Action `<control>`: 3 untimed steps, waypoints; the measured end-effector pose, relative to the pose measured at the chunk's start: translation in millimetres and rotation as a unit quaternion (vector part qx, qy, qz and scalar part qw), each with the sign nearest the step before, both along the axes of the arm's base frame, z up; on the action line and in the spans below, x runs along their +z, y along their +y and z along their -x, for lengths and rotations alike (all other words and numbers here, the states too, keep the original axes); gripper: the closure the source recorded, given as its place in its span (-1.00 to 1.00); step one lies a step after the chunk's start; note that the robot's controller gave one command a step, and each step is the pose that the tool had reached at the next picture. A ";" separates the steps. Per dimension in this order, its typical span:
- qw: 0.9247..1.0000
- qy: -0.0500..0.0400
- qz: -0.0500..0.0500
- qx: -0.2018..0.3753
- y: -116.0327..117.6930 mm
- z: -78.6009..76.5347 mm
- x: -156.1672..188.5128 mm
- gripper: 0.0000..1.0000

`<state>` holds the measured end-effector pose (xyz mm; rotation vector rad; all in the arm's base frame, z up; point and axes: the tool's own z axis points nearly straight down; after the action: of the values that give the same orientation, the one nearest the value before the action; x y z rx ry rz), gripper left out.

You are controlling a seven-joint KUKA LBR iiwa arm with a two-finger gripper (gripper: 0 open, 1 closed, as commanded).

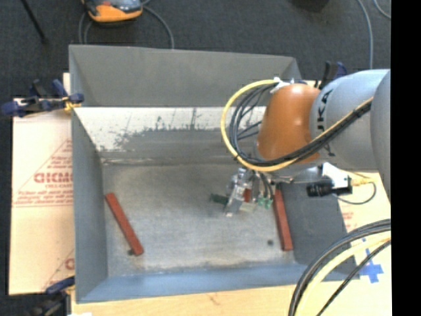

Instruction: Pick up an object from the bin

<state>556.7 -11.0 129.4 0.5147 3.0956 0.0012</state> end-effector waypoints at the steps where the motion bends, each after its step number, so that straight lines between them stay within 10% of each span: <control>1: 1.000 -0.002 0.000 0.000 -0.2 -0.8 9.0 1.00; 3: 1.000 0.002 0.000 0.001 -0.3 0.8 29.4 1.00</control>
Offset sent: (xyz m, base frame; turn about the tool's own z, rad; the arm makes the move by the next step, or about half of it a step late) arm -0.0002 0.0001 0.0545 0.0000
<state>555.9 -11.4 158.9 0.5115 3.0996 0.0005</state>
